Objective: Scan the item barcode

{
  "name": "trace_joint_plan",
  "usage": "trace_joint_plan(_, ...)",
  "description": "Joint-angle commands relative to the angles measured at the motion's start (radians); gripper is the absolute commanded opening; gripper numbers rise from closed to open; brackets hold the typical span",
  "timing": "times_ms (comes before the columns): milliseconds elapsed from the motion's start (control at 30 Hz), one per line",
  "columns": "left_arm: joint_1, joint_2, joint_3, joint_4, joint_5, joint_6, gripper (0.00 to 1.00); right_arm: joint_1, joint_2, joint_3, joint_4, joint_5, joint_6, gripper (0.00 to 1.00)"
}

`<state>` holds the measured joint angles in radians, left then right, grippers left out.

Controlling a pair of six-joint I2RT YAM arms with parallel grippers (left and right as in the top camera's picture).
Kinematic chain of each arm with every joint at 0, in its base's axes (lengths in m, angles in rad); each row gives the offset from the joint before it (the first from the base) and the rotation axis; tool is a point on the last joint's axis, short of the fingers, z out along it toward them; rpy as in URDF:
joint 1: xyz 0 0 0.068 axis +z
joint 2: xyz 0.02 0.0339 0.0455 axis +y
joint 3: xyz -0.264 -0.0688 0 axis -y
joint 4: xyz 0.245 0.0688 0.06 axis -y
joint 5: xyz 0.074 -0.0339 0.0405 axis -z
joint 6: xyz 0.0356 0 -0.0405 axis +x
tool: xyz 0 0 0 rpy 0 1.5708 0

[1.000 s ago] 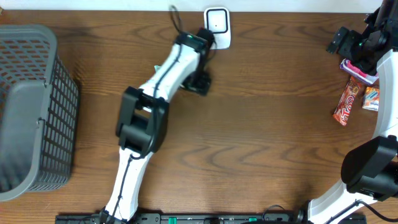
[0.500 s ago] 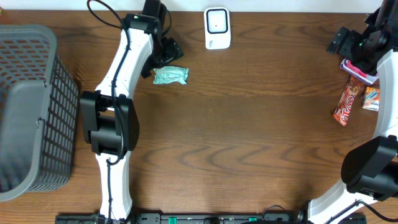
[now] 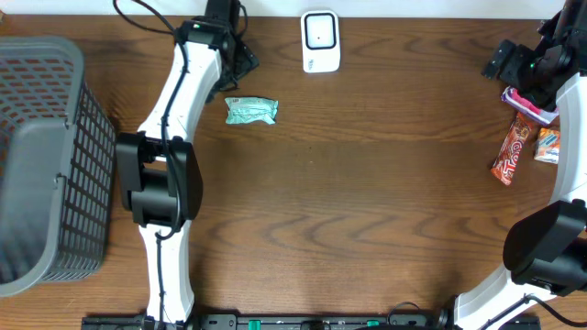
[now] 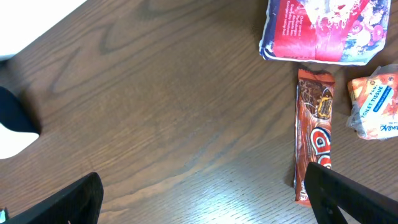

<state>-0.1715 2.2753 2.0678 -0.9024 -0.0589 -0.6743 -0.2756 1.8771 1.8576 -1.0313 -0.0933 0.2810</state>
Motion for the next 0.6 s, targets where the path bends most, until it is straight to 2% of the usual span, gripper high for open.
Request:
trace_joint_plan(0, -0.002, 0.033, -0.009, 0.011, 0.019, 0.304, 0.98, -0.012, 0.006, 0.003, -0.002, 0.005, 0.010, 0.99)
trace_joint_plan(167, -0.016, 0.053, -0.024, 0.023, 0.082, 0.399, 0.97, -0.012, 0.006, 0.003, -0.002, 0.005, 0.010, 0.99)
trace_joint_plan(267, -0.024, 0.059, -0.055, 0.051, 0.068, 0.412, 0.62, -0.012, 0.006, 0.003, -0.002, 0.005, 0.010, 0.99)
trace_joint_plan(300, -0.024, 0.059, -0.067, 0.064, 0.054, 0.412, 0.46, -0.012, 0.006, 0.003, -0.002, 0.005, 0.010, 0.99)
trace_joint_plan(400, -0.020, 0.059, -0.088, 0.097, -0.003, 0.411, 0.08, -0.012, 0.006, 0.003, -0.002, 0.005, 0.010, 0.99)
trace_joint_plan(567, -0.014, 0.059, -0.114, 0.142, -0.017, 0.412, 0.07, -0.012, 0.006, 0.003, -0.002, 0.005, 0.010, 0.99)
